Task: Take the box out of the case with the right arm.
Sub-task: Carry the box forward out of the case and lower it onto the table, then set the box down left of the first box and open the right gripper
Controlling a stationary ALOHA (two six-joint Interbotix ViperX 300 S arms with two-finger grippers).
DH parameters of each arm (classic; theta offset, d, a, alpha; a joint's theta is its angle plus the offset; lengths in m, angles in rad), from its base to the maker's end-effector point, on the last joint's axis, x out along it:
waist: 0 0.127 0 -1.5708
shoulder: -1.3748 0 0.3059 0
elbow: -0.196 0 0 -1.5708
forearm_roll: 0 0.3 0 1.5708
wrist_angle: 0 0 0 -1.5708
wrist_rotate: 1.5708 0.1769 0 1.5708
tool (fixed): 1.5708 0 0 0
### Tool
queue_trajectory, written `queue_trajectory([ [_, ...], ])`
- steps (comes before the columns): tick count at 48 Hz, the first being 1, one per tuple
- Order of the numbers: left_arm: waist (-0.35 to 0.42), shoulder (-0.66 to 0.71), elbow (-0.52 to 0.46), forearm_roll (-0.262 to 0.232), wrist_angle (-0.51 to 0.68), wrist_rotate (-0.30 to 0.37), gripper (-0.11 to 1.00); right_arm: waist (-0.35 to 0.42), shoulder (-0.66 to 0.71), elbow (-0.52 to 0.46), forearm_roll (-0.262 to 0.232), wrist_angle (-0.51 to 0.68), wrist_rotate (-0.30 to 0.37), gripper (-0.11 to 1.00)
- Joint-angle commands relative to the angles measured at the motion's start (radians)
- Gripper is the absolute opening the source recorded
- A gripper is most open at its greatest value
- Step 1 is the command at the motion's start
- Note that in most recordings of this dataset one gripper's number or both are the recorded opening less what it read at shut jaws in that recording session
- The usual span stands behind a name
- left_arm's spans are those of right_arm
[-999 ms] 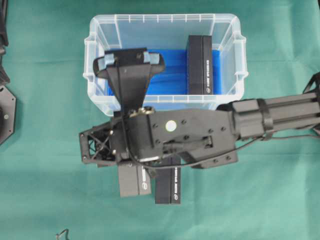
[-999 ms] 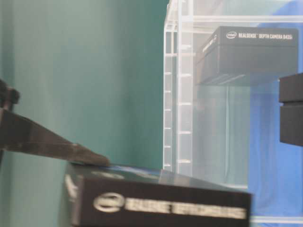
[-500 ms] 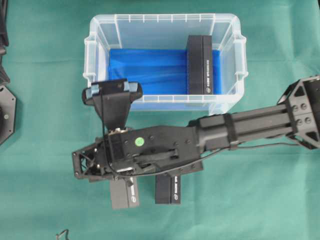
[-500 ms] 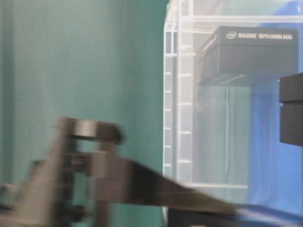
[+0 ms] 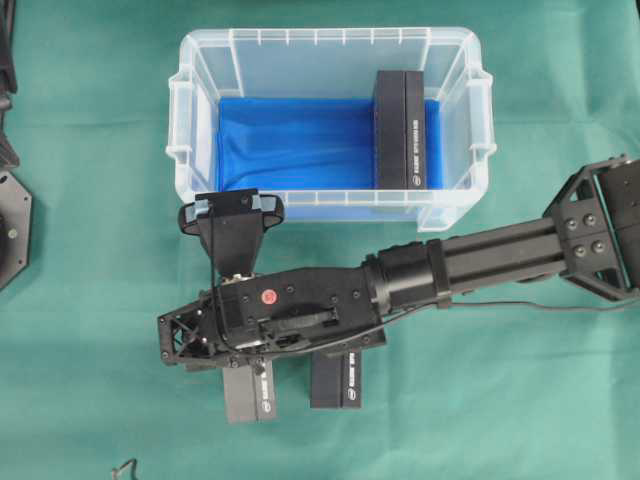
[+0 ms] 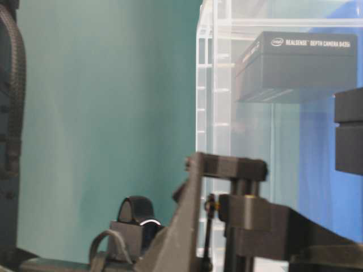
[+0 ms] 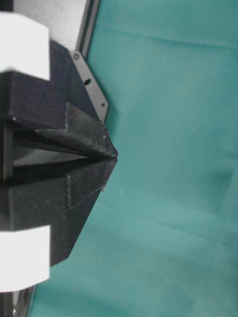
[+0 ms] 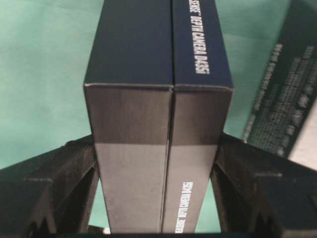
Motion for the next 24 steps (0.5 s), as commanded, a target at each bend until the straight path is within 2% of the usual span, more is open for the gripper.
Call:
queue_trajectory([
  [1,0.002,-0.003,-0.012,0.003,-0.003,-0.002,0.11,0.003,-0.037,-0.006,0.003,-0.008,0.002,0.72],
  [24,-0.017,-0.003,-0.012,0.003,-0.003,-0.002,0.11,0.003,-0.037,-0.002,0.002,-0.005,0.000,0.72],
])
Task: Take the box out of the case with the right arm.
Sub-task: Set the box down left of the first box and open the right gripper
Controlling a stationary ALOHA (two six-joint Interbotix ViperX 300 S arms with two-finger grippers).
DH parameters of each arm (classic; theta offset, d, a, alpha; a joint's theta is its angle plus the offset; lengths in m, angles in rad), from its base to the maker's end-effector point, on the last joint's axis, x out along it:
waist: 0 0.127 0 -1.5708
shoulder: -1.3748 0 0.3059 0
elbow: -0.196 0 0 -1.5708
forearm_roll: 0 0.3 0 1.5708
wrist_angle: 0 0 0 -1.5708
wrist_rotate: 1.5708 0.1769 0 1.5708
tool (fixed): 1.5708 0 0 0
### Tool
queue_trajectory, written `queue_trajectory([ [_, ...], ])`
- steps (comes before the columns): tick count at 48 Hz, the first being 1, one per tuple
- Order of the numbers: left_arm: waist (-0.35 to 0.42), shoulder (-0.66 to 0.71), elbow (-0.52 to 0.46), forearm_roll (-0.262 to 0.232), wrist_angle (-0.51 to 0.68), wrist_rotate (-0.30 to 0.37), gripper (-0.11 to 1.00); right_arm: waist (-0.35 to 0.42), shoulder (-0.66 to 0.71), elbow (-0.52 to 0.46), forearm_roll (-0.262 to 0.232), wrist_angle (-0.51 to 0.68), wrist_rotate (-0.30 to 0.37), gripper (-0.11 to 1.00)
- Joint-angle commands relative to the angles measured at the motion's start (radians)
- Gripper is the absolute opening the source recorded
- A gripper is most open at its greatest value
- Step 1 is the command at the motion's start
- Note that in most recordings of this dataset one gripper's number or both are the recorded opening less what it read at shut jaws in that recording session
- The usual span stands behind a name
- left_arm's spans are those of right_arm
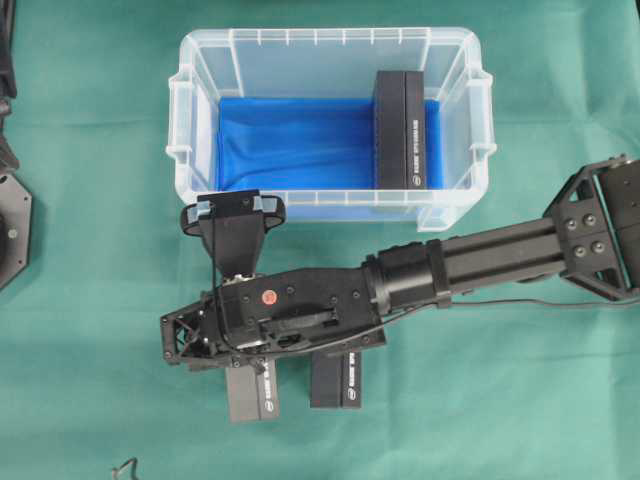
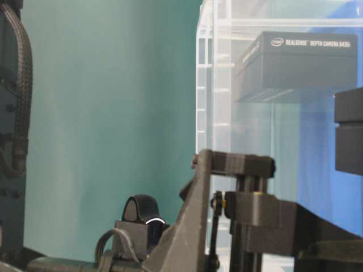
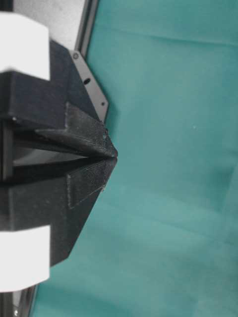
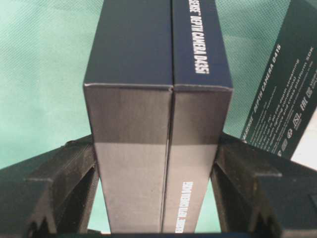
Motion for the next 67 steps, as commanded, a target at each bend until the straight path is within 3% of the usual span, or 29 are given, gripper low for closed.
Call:
queue_trajectory([
  [1,-0.003,-0.003,-0.012,0.002,-0.003,-0.002,0.11,0.003,-0.037,-0.014,0.000,0.000,-0.002,0.72],
  [8,-0.003,-0.003,-0.012,0.003,-0.003,-0.002,0.11,0.008,-0.037,-0.014,-0.003,0.012,0.000,0.72],
  [18,-0.003,-0.003,-0.012,0.003,-0.003,0.000,0.11,0.009,-0.038,-0.014,-0.006,0.014,0.002,0.94],
  [33,-0.003,-0.003,-0.012,0.003,-0.003,0.000,0.11,0.009,-0.046,-0.014,-0.020,0.014,0.000,0.94],
  [38,-0.003,-0.003,-0.012,0.003,-0.003,0.000,0.11,0.009,-0.069,-0.015,-0.051,0.023,-0.003,0.94],
  [50,-0.003,-0.003,-0.011,0.003,-0.012,0.002,0.11,0.009,-0.156,-0.040,-0.106,0.132,0.002,0.92],
  [67,-0.003,-0.002,-0.012,0.003,-0.015,0.000,0.11,0.009,-0.181,-0.067,-0.121,0.236,-0.002,0.92],
])
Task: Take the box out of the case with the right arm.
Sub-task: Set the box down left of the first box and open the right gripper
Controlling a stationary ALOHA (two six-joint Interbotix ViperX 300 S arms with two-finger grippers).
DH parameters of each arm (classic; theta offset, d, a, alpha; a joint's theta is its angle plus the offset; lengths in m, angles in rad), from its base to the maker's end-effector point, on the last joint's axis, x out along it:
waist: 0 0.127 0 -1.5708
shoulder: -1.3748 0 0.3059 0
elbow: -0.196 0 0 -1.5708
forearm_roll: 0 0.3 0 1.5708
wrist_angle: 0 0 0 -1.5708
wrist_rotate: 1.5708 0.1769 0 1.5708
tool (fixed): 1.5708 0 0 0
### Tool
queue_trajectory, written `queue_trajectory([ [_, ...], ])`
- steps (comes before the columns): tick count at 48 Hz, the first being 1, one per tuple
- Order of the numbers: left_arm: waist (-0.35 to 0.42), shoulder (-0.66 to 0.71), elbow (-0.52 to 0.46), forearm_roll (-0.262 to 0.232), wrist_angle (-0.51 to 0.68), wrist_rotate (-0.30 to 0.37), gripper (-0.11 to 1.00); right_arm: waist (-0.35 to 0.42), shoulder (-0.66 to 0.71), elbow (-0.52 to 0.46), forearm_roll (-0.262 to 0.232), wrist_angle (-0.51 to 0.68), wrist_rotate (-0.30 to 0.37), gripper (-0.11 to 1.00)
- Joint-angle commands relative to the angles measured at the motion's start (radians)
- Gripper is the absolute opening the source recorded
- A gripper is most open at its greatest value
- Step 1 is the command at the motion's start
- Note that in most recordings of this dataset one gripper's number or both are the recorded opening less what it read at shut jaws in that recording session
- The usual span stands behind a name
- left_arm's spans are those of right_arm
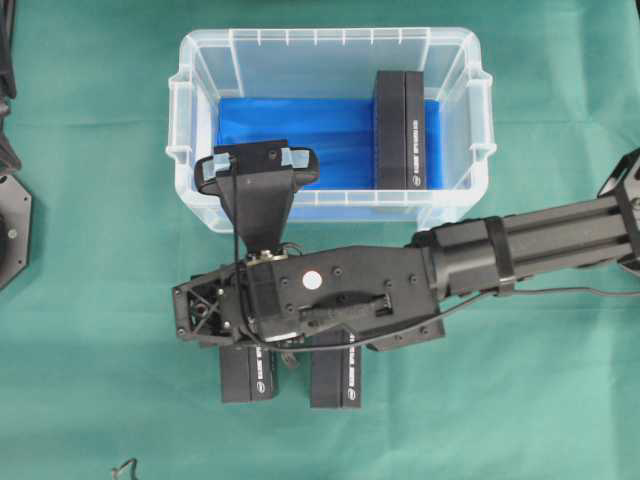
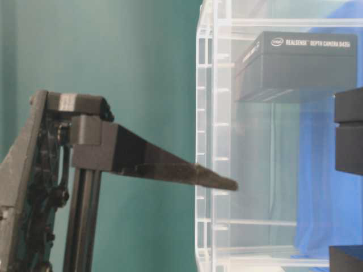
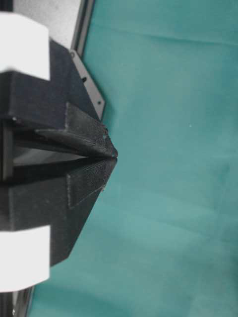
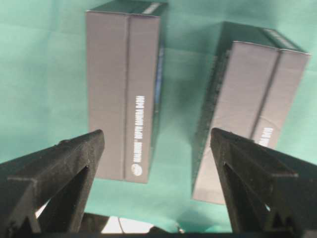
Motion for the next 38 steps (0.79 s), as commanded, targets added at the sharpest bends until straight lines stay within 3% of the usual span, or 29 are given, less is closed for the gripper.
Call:
queue_trajectory([
  [1,-0.002,-0.003,-0.012,0.003,-0.005,0.000,0.11,0.006,-0.049,-0.023,-0.002,0.008,-0.003,0.92],
  [23,-0.002,0.006,-0.014,0.003,-0.005,0.000,0.11,0.037,-0.115,0.009,0.003,0.127,-0.005,0.90],
  [30,-0.002,0.008,-0.017,0.003,-0.005,0.000,0.11,0.054,-0.176,0.091,0.002,0.147,0.003,0.90],
  [38,-0.002,0.008,-0.017,0.003,-0.005,0.000,0.11,0.074,-0.295,0.253,-0.002,0.106,0.032,0.90],
])
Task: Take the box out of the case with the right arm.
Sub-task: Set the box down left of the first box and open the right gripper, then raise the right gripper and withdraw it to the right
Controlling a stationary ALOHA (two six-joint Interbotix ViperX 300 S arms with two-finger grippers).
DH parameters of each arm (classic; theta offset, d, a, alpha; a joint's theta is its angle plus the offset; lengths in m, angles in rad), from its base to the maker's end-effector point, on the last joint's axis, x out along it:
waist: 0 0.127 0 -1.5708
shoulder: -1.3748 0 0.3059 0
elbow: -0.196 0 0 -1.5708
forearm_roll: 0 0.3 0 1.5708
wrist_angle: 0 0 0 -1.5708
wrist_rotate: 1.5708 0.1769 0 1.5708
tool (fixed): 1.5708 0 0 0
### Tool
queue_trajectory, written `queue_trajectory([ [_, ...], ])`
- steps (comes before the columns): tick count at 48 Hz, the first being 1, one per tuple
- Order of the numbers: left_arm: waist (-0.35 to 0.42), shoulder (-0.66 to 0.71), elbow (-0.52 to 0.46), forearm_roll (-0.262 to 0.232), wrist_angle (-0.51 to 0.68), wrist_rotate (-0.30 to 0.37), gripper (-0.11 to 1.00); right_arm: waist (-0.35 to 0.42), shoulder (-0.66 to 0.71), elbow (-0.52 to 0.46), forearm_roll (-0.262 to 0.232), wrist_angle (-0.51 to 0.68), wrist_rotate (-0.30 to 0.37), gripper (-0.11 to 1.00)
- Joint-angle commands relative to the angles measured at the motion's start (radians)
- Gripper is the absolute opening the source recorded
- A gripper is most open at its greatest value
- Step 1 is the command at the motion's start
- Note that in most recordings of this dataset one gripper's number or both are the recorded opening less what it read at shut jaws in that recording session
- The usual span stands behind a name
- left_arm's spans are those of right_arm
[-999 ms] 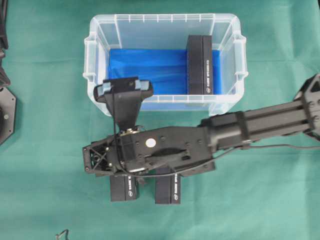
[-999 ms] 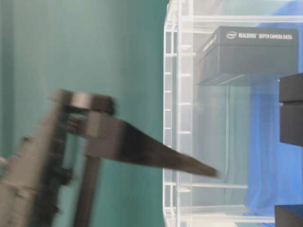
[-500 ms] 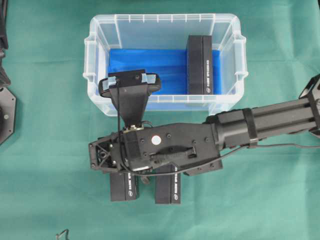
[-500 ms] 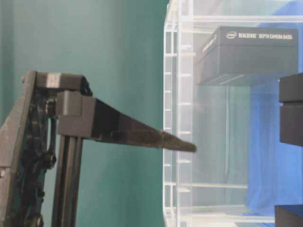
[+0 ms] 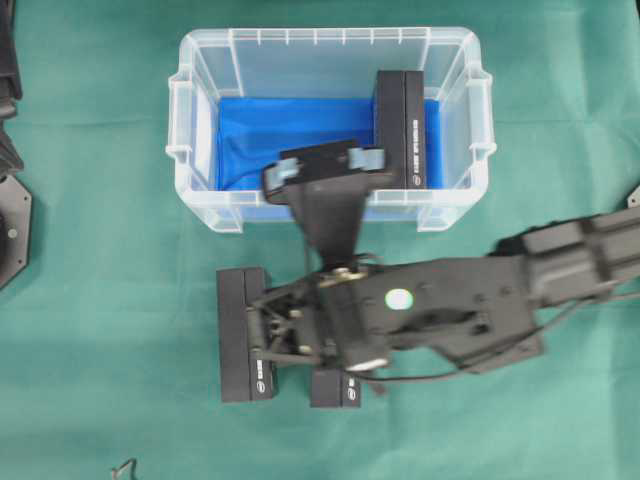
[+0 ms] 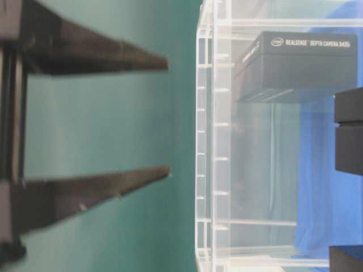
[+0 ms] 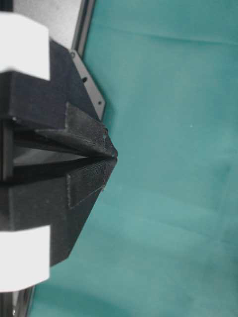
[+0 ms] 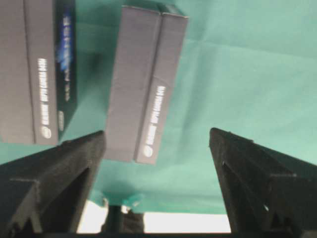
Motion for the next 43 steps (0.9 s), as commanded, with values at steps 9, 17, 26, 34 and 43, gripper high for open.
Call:
queue_trajectory([
  [9,-0.003,-0.002,-0.012,0.003,-0.005,0.000,0.11,0.043,-0.245,0.270,-0.005,-0.072,0.055,0.90],
  [17,-0.003,0.000,-0.009,0.003,-0.005,0.000,0.11,0.072,-0.396,0.494,-0.005,-0.170,0.123,0.90],
  [26,-0.003,-0.002,-0.003,0.003,-0.005,0.000,0.11,0.114,-0.586,0.738,-0.005,-0.244,0.202,0.90],
  [34,-0.003,-0.012,0.009,0.003,-0.005,0.002,0.11,0.153,-0.733,0.888,-0.005,-0.225,0.256,0.90],
  [43,-0.003,-0.023,0.023,0.003,-0.005,0.002,0.11,0.181,-0.836,0.965,-0.003,-0.164,0.279,0.90],
])
